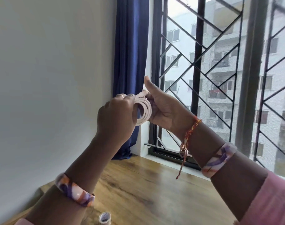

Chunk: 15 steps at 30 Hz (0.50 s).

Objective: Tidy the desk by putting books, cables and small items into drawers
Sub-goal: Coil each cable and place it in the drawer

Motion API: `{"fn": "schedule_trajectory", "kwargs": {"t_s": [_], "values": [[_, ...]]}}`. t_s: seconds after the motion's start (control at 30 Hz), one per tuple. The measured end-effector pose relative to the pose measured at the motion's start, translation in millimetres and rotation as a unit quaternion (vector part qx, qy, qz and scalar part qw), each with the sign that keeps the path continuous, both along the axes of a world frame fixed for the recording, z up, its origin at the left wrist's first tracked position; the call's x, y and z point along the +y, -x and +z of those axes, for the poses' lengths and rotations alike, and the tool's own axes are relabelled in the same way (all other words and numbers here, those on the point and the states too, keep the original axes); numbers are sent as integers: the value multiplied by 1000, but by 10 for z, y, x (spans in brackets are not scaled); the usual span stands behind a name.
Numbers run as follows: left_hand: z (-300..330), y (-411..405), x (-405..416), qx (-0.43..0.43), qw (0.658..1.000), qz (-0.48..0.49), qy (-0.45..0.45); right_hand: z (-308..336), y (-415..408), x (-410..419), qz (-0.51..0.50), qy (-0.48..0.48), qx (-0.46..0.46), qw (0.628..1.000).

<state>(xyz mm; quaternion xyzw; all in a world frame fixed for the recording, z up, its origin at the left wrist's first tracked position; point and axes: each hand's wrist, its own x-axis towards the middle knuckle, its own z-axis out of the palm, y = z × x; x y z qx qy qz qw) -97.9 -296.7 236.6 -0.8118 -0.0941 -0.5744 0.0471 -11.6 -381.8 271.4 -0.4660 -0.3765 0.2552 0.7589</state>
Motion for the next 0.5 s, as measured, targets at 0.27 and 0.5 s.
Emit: {"fn": "schedule_trajectory", "kwargs": {"t_s": [0.27,0.5], "values": [[-16,-15,-147,-41,996,-62,-47,-58,57,-216,-46,-17,41,998],[3,75,-412,27,998,20,-54,-113,258,-571,-100,24,-103,989]]}}
